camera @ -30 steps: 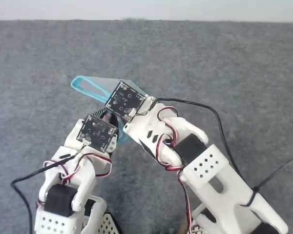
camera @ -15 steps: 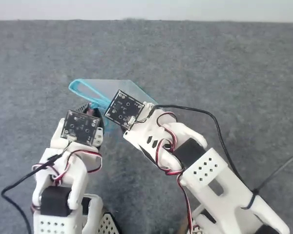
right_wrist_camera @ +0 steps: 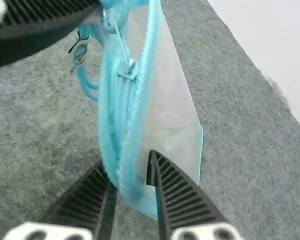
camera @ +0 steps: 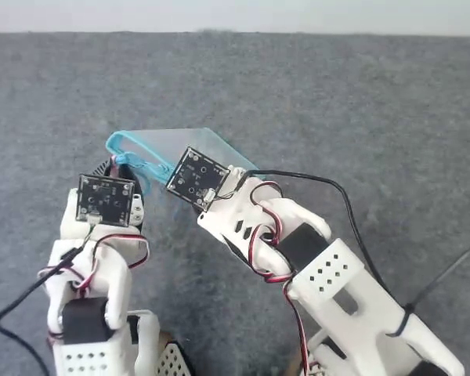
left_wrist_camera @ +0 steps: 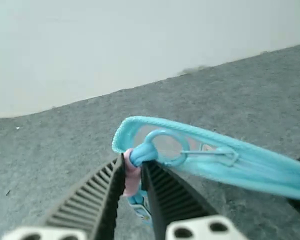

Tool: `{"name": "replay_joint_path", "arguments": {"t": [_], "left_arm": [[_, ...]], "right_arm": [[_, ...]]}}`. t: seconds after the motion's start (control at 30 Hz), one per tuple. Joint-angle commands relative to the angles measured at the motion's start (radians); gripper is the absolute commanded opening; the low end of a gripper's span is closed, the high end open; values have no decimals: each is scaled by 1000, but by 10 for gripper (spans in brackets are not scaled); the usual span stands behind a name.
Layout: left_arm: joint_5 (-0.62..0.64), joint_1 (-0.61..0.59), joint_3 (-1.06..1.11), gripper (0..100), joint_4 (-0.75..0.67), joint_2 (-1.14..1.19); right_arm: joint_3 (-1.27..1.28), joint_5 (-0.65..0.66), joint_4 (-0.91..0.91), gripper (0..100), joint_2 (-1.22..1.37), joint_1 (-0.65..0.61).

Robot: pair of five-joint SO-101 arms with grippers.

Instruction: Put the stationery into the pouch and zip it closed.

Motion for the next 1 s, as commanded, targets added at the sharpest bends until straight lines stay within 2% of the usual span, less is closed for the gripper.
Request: {"name": "replay_joint_path", "arguments": {"t": [0.0, 0.27, 0.5, 0.73, 0.97], "left_arm": [[12, -114, 2, 11, -109, 21], [14, -133, 31, 11, -138, 23], [18, -130, 41, 11, -187, 129], [14, -46, 41, 11, -226, 269], [18, -29, 45, 13, -222, 272]], "right_arm": [[49, 31, 16, 7, 21, 108], [87, 83, 44, 7, 16, 159], [110, 160, 48, 7, 24, 323], [89, 203, 38, 7, 24, 486], [86, 201, 47, 7, 24, 567]]}}
